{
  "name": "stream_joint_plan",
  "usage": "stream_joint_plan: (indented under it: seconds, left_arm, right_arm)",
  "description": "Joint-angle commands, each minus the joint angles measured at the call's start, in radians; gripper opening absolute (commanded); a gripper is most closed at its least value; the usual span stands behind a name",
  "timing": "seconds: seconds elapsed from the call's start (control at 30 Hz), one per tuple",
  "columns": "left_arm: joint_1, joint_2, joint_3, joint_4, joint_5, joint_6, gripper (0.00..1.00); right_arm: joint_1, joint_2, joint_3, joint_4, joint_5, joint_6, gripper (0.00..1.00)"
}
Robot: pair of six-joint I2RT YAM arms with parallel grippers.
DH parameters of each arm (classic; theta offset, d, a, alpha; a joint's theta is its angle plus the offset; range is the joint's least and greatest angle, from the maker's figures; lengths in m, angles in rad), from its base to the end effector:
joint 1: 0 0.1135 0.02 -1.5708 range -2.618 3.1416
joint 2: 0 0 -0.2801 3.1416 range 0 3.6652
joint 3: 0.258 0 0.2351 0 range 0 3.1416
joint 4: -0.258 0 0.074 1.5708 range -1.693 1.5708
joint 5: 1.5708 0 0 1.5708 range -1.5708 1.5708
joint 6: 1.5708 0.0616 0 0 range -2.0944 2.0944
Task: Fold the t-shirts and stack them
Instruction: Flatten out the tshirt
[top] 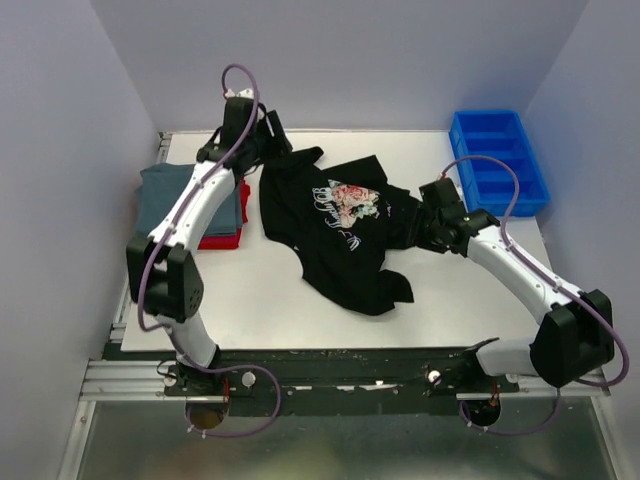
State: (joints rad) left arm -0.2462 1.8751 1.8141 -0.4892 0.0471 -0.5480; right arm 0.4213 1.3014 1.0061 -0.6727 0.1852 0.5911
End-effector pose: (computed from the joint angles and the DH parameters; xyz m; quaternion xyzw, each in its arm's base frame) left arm 0.4357 -0.1125 0.3559 -0.1198 0.8642 -0.2078 0.4424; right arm 0.2389 0.0946 0.2639 0.1080 0.9451 0.0661 0.3013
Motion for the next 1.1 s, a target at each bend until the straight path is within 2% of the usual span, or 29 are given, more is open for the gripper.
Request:
stream_joint_plan:
  seconds: [0.0, 0.03, 0.1, 0.13, 0.3, 0.5, 0.63, 0.77, 0.93, 1.07]
  left_arm:
    - [-0.114, -0.262, -0.428, 0.155, -0.001, -0.084, 0.74]
    - [-0.148, -0.293, -0.484, 0.159, -0.021, -0.087, 0.7]
    - [-0.211, -0.346, -0.589, 0.159, -0.039, -0.099, 0.54]
    - [-0.232, -0.367, -0.633, 0.162, -0.039, -0.124, 0.54]
    - [-0.286, -0.508, -0.881, 0.251, -0.038, -0.194, 0.55]
    - [-0.303, -0.579, -1.039, 0.236, -0.082, -0.227, 0.58]
    - [-0.303, -0.596, -1.148, 0.346, -0.049, -0.291, 0.59]
    - [-0.304, -0.591, -1.181, 0.397, -0.004, -0.325, 0.65]
    - [-0.309, -0.545, -1.182, 0.411, 0.007, -0.331, 0.65]
    - [-0.32, -0.493, -1.199, 0.484, 0.048, -0.349, 0.65]
  right_arm:
    - [-0.068, 0.076, 0.051, 0.071, 0.057, 0.021, 0.5]
    - [-0.084, 0.088, 0.052, 0.094, 0.05, 0.015, 0.49]
    - [-0.116, 0.11, 0.049, 0.14, 0.007, -0.016, 0.49]
    - [-0.137, 0.12, 0.048, 0.154, -0.012, -0.019, 0.49]
    - [-0.242, 0.156, 0.031, 0.219, -0.079, -0.025, 0.47]
    - [-0.251, 0.194, 0.025, 0.263, -0.075, -0.022, 0.47]
    - [-0.251, 0.214, 0.006, 0.303, -0.078, -0.011, 0.47]
    - [-0.253, 0.229, -0.001, 0.324, -0.082, -0.014, 0.52]
    - [-0.259, 0.236, -0.017, 0.34, -0.076, -0.011, 0.54]
    - [-0.262, 0.252, -0.018, 0.348, -0.064, -0.002, 0.54]
